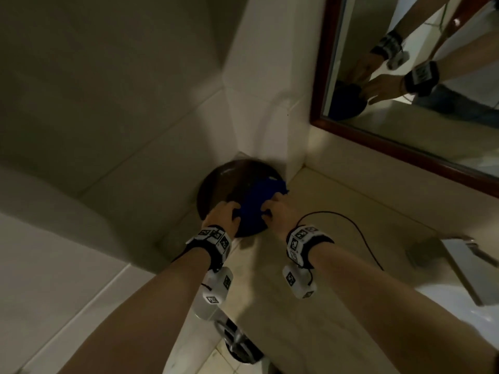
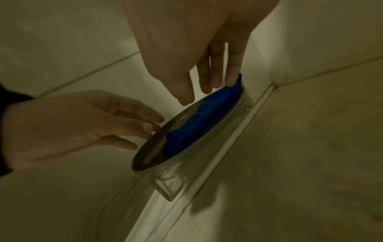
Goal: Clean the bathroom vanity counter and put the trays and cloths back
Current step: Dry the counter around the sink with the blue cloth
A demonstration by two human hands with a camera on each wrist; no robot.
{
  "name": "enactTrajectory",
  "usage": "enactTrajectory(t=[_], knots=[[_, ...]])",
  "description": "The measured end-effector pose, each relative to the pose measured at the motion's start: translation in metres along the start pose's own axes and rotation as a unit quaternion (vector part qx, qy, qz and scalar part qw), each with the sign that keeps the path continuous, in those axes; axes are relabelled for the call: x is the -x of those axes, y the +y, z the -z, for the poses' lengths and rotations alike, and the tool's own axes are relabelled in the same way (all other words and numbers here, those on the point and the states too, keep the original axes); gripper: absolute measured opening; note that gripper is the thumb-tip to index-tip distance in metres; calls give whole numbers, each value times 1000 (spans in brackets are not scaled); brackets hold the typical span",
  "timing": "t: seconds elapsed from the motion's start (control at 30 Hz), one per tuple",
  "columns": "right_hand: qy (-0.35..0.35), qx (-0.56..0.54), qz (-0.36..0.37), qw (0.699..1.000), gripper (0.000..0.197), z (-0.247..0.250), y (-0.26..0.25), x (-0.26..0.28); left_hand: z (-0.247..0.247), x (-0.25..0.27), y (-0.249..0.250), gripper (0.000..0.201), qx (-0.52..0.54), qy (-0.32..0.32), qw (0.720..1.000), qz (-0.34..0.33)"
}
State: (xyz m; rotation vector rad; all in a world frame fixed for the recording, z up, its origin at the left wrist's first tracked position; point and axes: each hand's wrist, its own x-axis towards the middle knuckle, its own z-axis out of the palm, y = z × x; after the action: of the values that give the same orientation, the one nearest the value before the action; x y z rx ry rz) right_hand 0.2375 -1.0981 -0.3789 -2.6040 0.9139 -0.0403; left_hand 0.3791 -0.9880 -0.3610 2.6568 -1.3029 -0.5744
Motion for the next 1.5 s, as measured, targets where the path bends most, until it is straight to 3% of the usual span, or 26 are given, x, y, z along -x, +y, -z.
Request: enactTrajectory(t=[0.13, 0.23, 0.37, 0.53, 0.7, 0.8, 0.87, 0.97, 1.1, 1.17, 1.2, 1.27, 1.4, 1.5], knots=[[-54, 26, 25, 998, 41, -13, -4, -17, -19, -32, 5, 28, -26, -59, 997, -37], [-55, 41, 19, 997, 46, -27, -8, -22, -28, -41, 5, 20, -31, -37, 998, -27], [-10, 4, 12, 1000, 33, -33, -10, -25, -29, -39, -1, 16, 1, 13, 999, -38], [52, -138, 3, 989, 18, -1, -9, -25, -7, -27, 17, 15, 109, 60, 988, -88], [172, -235, -64, 954, 20, 61, -1, 7, 25, 0, 63, 37, 302, 35, 946, -116], [213, -260, -104, 936, 23, 96, 10, 42, 27, 15, 89, 35, 272, 15, 949, -157], [235, -279, -129, 922, 22, 111, 21, 74, 19, 22, 111, 19, 238, 0, 953, -188], [263, -285, -168, 906, 18, 118, 43, 132, 1, 41, 155, 22, 253, -89, 940, -212], [278, -248, -275, 886, 20, 108, 88, 220, -41, 86, 211, 13, 237, -236, 909, -249], [282, -258, -328, 864, 18, 95, 113, 272, -69, 113, 234, 38, 218, -298, 891, -265], [282, -276, -351, 849, 17, 90, 125, 300, -83, 127, 246, 41, 208, -326, 877, -284], [263, -299, -399, 826, 17, 79, 145, 359, -105, 163, 271, 28, 166, -368, 850, -337], [229, -284, -472, 802, 28, 62, 171, 484, -147, 243, 318, 21, 62, -378, 832, -401], [251, -278, -506, 777, 30, 50, 178, 575, -180, 304, 350, 18, 44, -375, 810, -449]])
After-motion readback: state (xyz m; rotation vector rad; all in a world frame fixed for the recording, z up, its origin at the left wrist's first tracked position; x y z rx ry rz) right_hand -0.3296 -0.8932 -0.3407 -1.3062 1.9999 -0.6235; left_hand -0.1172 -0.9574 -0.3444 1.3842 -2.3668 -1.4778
